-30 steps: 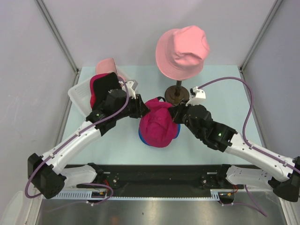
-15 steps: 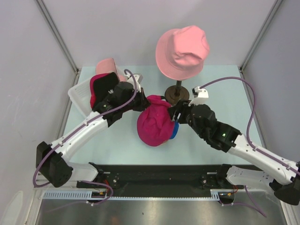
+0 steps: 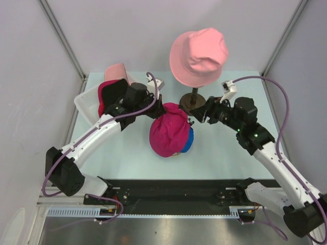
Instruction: Stack the hats
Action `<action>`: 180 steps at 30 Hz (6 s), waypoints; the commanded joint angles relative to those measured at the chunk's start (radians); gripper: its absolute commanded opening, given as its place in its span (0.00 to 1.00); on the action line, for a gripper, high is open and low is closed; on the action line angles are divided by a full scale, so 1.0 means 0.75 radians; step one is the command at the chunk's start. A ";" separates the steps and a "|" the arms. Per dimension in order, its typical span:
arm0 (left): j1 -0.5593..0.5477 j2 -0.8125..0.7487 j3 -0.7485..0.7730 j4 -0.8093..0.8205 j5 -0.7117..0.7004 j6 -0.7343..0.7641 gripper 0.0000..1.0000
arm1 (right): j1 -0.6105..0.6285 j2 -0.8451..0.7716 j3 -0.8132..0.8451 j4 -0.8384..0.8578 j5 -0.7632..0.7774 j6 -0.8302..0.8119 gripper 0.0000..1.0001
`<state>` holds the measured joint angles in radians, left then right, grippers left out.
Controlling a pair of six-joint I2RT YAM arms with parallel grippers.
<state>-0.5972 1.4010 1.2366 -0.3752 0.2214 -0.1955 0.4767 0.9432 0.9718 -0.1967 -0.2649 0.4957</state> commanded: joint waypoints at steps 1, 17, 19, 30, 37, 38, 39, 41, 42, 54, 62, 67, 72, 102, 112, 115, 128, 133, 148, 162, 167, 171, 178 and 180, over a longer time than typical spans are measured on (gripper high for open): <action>0.015 0.016 0.069 0.048 0.167 0.136 0.00 | -0.010 0.108 -0.011 0.129 -0.279 -0.043 0.66; 0.015 0.001 0.063 0.038 0.239 0.185 0.00 | -0.022 0.178 -0.261 0.630 -0.324 0.210 0.61; 0.015 0.003 0.063 0.034 0.249 0.191 0.00 | -0.032 0.180 -0.297 0.693 -0.328 0.259 0.61; 0.015 -0.021 0.037 0.048 0.261 0.187 0.00 | -0.046 0.180 -0.367 0.925 -0.350 0.390 0.53; 0.015 -0.031 0.026 0.050 0.249 0.189 0.00 | -0.042 0.197 -0.351 0.917 -0.310 0.411 0.33; 0.015 -0.031 0.028 0.048 0.249 0.189 0.00 | -0.048 0.199 -0.343 0.896 -0.311 0.403 0.19; 0.015 -0.033 0.028 0.056 0.247 0.187 0.00 | -0.044 0.199 -0.339 0.872 -0.316 0.386 0.13; 0.015 -0.033 0.035 0.056 0.245 0.187 0.00 | -0.042 0.186 -0.328 0.843 -0.314 0.384 0.00; 0.015 -0.035 0.035 0.058 0.243 0.187 0.00 | -0.042 0.178 -0.326 0.817 -0.314 0.380 0.00; 0.015 0.001 0.067 0.058 0.149 0.156 0.04 | -0.036 -0.022 -0.153 0.126 0.052 0.161 0.00; 0.015 0.036 0.114 0.063 0.140 0.148 0.29 | -0.018 -0.008 -0.175 0.013 0.099 0.143 0.00; 0.015 0.059 0.173 0.050 0.073 0.114 0.77 | 0.011 0.002 -0.226 -0.022 0.241 0.173 0.00; 0.015 -0.025 0.210 -0.005 -0.092 0.083 0.95 | 0.015 0.078 -0.212 -0.069 0.277 0.171 0.00; 0.311 -0.516 -0.826 0.426 0.148 -0.570 0.98 | 0.076 0.127 -0.310 -0.112 0.351 0.176 0.00; 0.338 -0.449 -1.021 0.813 0.287 -0.692 0.90 | 0.082 0.127 -0.312 -0.137 0.394 0.176 0.00; 0.344 -0.434 -1.064 0.909 0.316 -0.707 0.87 | 0.082 0.123 -0.312 -0.139 0.400 0.182 0.00; 0.416 -0.332 -1.231 1.118 0.363 -0.766 0.78 | 0.086 0.127 -0.308 -0.169 0.437 0.186 0.00; 0.416 -0.179 -1.181 1.212 0.392 -0.764 0.75 | 0.099 0.145 -0.302 -0.190 0.455 0.174 0.00; 0.414 -0.254 -0.919 0.689 0.259 -0.570 0.73 | 0.142 0.088 -0.239 -0.243 0.494 0.135 0.44; 0.430 -0.522 -0.406 -0.119 -0.303 -0.370 1.00 | 0.025 -0.171 -0.071 -0.509 0.780 0.077 0.72; 0.434 -0.457 -0.195 -0.216 -0.604 -0.249 1.00 | 0.031 -0.237 -0.115 -0.356 0.758 0.030 0.72; 0.453 -0.283 -0.046 -0.238 -0.725 -0.128 1.00 | 0.041 -0.241 -0.161 -0.259 0.726 0.077 0.72; 0.496 0.050 0.077 -0.146 -0.670 -0.028 1.00 | 0.060 -0.257 -0.183 -0.206 0.728 0.098 0.73; 0.512 0.136 0.090 -0.101 -0.584 -0.013 1.00 | 0.066 -0.266 -0.183 -0.194 0.732 0.071 0.74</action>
<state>-0.2398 1.4181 1.2606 -0.5003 -0.2718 -0.2752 0.5129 0.7681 0.8322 -0.4156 0.2710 0.5674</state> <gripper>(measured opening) 0.996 0.733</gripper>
